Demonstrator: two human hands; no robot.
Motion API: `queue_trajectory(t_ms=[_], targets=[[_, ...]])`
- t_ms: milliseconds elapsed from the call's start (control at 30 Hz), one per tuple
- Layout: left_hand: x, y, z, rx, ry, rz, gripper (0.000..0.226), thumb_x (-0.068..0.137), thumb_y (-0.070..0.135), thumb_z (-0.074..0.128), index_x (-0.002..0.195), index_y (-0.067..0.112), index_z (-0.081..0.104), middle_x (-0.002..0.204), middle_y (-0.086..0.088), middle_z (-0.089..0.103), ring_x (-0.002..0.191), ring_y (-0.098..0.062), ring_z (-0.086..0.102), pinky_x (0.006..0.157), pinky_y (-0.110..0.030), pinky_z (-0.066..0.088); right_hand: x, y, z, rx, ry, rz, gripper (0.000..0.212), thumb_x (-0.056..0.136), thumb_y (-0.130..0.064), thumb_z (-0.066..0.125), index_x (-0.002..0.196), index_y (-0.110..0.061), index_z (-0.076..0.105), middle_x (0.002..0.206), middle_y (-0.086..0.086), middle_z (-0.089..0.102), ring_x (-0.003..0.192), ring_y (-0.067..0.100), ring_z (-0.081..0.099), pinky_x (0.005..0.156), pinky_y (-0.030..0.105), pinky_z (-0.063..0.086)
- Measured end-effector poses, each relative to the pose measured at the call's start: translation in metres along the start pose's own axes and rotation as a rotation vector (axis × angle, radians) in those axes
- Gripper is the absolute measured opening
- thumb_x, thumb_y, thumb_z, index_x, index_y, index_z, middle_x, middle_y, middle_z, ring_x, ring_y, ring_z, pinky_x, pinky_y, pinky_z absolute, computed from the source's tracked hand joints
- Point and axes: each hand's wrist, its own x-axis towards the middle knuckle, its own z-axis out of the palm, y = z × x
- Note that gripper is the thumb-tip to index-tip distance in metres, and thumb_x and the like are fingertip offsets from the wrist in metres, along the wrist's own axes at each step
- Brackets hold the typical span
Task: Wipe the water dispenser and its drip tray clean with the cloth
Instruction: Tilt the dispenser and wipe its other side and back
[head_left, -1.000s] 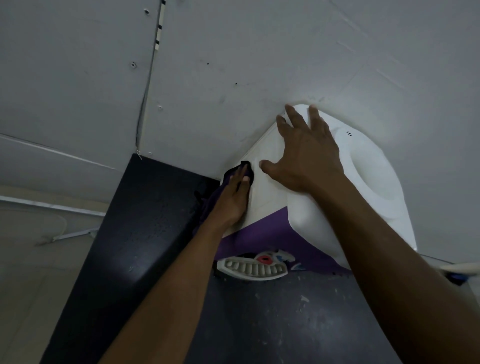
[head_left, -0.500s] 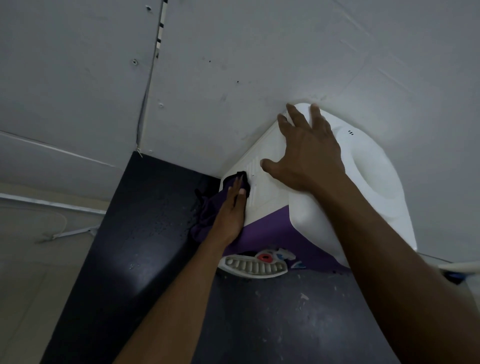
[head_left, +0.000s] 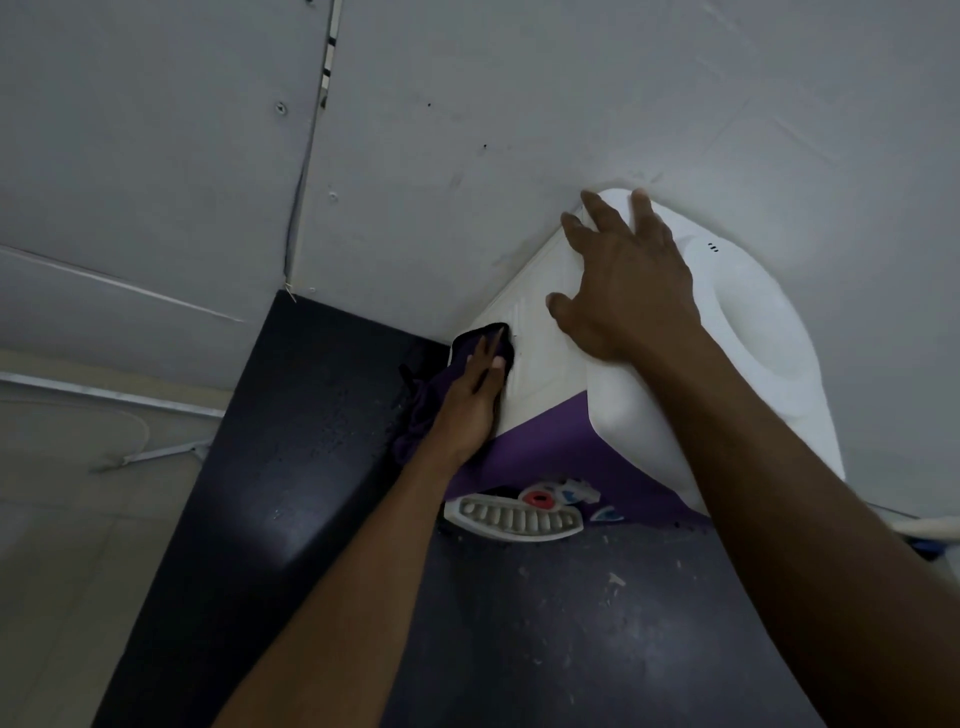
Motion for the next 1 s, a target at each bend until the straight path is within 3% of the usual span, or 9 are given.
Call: queue_trajectory(t_ms=[167, 367, 533, 600, 633, 700, 833, 1000], targets=[[-0.023, 0.004, 0.001, 0.013, -0.037, 0.055, 0.033, 0.102, 0.059, 0.033, 0.122, 0.084, 0.026, 0.165, 0.018, 0.020, 0.145, 0.005, 0.020, 0.120, -0.026, 0.016, 0.000, 0.001, 0.001, -0.005, 0.005, -0.005, 0.081, 0.094, -0.045, 0.064, 0.163, -0.024, 0.026, 0.173, -0.003, 0.010, 0.159, 0.035, -0.003, 0.127, 0.047, 0.008], [-0.004, 0.020, 0.007, 0.034, -0.042, 0.053, 0.050, 0.109, 0.047, 0.028, 0.158, 0.042, 0.022, 0.167, 0.012, 0.019, 0.153, -0.008, 0.017, 0.127, -0.042, 0.015, -0.001, 0.001, 0.000, 0.000, 0.002, -0.009, 0.084, 0.093, -0.049, 0.065, 0.163, -0.024, 0.026, 0.173, -0.003, 0.010, 0.159, 0.035, -0.003, 0.127, 0.047, 0.009], [0.005, 0.030, -0.002, -0.167, 0.003, -0.160, 0.049, 0.106, 0.045, 0.045, 0.151, 0.027, 0.046, 0.153, 0.002, 0.048, 0.140, -0.016, 0.044, 0.122, -0.040, 0.031, 0.000, 0.000, 0.000, -0.014, -0.001, -0.009, 0.084, 0.093, -0.049, 0.064, 0.163, -0.024, 0.025, 0.173, -0.003, 0.009, 0.159, 0.036, -0.004, 0.127, 0.046, 0.007], [0.007, 0.036, -0.012, -0.300, 0.017, -0.310, 0.051, 0.100, 0.050, 0.055, 0.144, 0.023, 0.055, 0.139, 0.001, 0.061, 0.125, -0.016, 0.056, 0.109, -0.036, 0.044, 0.000, 0.000, -0.001, -0.015, -0.002, -0.008, 0.084, 0.093, -0.049, 0.064, 0.163, -0.024, 0.025, 0.173, -0.003, 0.009, 0.159, 0.036, -0.004, 0.128, 0.047, 0.007], [0.008, 0.039, -0.016, -0.318, 0.024, -0.358, 0.054, 0.096, 0.052, 0.060, 0.141, 0.021, 0.058, 0.132, 0.000, 0.064, 0.118, -0.017, 0.059, 0.102, -0.034, 0.048, 0.000, 0.000, -0.001, -0.017, -0.003, -0.009, 0.084, 0.093, -0.049, 0.064, 0.163, -0.024, 0.025, 0.173, -0.003, 0.009, 0.159, 0.037, -0.004, 0.128, 0.047, 0.007], [0.013, 0.045, -0.023, -0.275, 0.019, -0.390, 0.062, 0.093, 0.054, 0.065, 0.142, 0.018, 0.056, 0.132, -0.003, 0.064, 0.116, -0.020, 0.060, 0.104, -0.037, 0.048, -0.001, -0.001, -0.001, -0.018, -0.001, -0.010, 0.085, 0.093, -0.050, 0.064, 0.163, -0.023, 0.025, 0.173, -0.002, 0.010, 0.159, 0.037, -0.003, 0.128, 0.047, 0.007], [0.012, 0.049, -0.023, -0.156, 0.010, -0.340, 0.061, 0.098, 0.053, 0.057, 0.148, 0.019, 0.049, 0.144, -0.002, 0.055, 0.126, -0.020, 0.053, 0.114, -0.037, 0.039, -0.002, 0.000, -0.001, -0.013, 0.001, -0.011, 0.085, 0.092, -0.049, 0.065, 0.163, -0.023, 0.026, 0.173, -0.002, 0.011, 0.159, 0.037, -0.002, 0.128, 0.047, 0.007], [-0.007, 0.042, -0.007, -0.045, 0.032, -0.118, 0.044, 0.107, 0.043, 0.044, 0.149, 0.030, 0.048, 0.139, 0.012, 0.052, 0.125, -0.005, 0.045, 0.097, -0.020, 0.033, -0.002, -0.001, -0.001, -0.002, 0.005, -0.008, 0.085, 0.092, -0.049, 0.064, 0.163, -0.024, 0.025, 0.173, -0.002, 0.011, 0.159, 0.037, -0.002, 0.127, 0.046, 0.006]])
